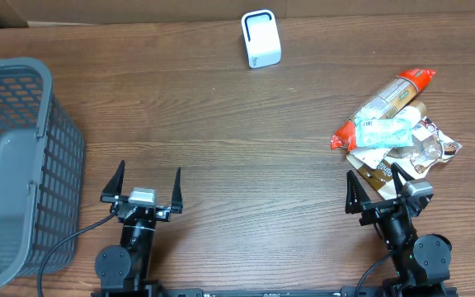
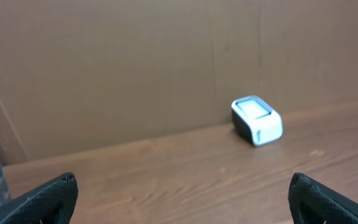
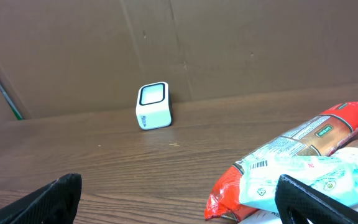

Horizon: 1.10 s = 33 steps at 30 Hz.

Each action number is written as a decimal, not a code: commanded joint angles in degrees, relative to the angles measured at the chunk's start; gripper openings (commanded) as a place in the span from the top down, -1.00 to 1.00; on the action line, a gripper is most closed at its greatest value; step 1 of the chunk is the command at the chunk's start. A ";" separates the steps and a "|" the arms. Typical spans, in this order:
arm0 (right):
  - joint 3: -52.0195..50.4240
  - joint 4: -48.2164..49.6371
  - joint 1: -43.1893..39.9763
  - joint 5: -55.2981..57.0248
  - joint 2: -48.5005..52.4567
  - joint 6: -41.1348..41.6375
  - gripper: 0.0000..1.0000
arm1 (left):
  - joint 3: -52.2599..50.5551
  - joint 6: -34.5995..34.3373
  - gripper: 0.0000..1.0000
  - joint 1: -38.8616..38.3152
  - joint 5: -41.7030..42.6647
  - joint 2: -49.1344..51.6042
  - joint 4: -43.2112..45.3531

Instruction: Scan the item barcode

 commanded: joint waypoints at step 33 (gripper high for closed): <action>-0.61 0.24 0.55 0.55 -0.68 0.20 -1.00 | -2.21 -1.07 -0.99 0.61 -1.27 -3.32 -9.55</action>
